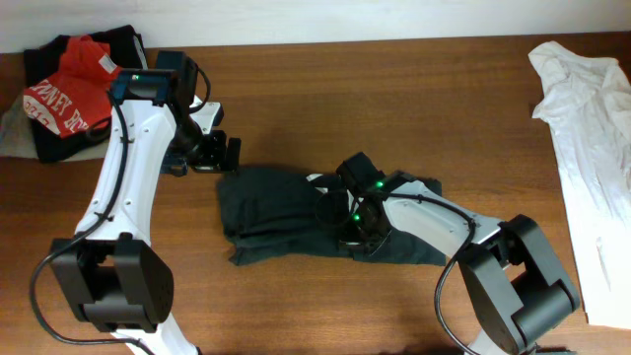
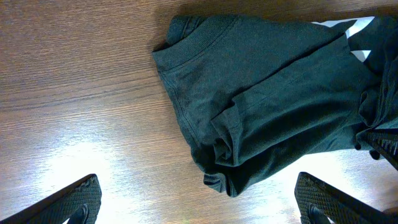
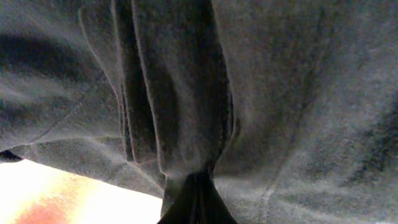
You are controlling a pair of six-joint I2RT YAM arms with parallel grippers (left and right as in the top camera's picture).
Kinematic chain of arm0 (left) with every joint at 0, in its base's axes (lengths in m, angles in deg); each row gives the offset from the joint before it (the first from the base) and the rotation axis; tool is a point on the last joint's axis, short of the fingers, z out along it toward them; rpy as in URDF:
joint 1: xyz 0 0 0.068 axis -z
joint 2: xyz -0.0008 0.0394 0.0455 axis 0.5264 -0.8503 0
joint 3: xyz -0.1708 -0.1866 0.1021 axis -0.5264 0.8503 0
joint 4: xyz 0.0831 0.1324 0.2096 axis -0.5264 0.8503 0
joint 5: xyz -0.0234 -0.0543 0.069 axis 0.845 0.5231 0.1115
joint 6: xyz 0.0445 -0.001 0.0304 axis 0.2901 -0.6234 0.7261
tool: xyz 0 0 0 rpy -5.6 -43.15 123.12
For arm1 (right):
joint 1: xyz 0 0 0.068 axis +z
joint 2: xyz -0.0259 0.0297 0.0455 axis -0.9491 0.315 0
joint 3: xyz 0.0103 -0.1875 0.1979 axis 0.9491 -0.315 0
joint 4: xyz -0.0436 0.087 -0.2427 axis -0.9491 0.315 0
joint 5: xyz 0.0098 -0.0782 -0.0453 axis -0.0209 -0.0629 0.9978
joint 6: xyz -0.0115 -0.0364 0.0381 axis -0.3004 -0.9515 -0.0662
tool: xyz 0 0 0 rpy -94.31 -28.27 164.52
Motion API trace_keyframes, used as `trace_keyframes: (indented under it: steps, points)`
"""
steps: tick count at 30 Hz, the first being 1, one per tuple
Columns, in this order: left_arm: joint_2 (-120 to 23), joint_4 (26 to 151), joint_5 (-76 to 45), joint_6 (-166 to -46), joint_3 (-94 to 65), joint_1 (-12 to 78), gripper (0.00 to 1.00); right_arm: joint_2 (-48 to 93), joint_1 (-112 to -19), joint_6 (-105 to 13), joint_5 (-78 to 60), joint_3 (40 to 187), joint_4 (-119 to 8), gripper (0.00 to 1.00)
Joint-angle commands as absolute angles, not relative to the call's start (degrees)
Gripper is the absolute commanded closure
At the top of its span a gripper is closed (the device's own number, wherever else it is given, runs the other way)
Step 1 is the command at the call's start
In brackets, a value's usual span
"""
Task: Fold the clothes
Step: 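Fold the shirt's right end leftward toward the center with the right gripper, then release the shirt and retract the right gripper to the right side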
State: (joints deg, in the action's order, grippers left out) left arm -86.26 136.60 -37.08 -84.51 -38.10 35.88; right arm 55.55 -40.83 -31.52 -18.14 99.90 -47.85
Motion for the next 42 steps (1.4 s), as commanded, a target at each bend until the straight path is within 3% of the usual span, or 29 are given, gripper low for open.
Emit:
trace_keyframes:
  steps: [1,4,7,12,19,23,29,37,42]
  points:
    - [-86.85,136.58,-36.43,-84.44,-37.8,35.75,0.01,53.21,-41.14,-31.17,-15.23,103.22,-44.15,0.96]
    - [-86.85,136.47,-36.43,-84.44,-37.8,35.75,0.01,48.36,-44.87,-32.13,-6.44,108.93,-36.07,0.96]
    - [-86.85,136.34,-36.43,-84.44,-37.8,35.75,0.01,47.01,-52.85,-36.35,-6.38,110.52,-34.47,0.95]
    - [-86.85,136.03,-36.43,-84.44,-37.8,35.75,0.01,52.65,-65.77,-49.22,-20.04,108.99,-34.73,0.96]
    - [-86.85,136.12,-36.43,-84.44,-37.8,35.73,0.01,61.0,-74.01,-49.13,-13.85,106.44,-41.18,0.96]
    - [-86.85,136.03,-36.43,-84.44,-37.8,35.75,0.01,58.9,-79.23,-48.74,-13.9,110.92,-36.28,0.96]
    - [-86.85,135.62,-36.4,-84.44,-37.8,35.75,0.01,53.89,-75.28,-49.33,-25.94,117.3,-31.17,0.9]
    - [-86.85,135.94,-36.43,-84.44,-37.8,35.75,0.01,64.67,-59.08,-39.91,-25.7,114.52,-47.45,0.86]
    - [-86.85,135.55,-36.43,-84.44,-37.8,36.62,0.01,70.61,-55.82,-39.63,-25.72,114.59,-53.22,0.87]
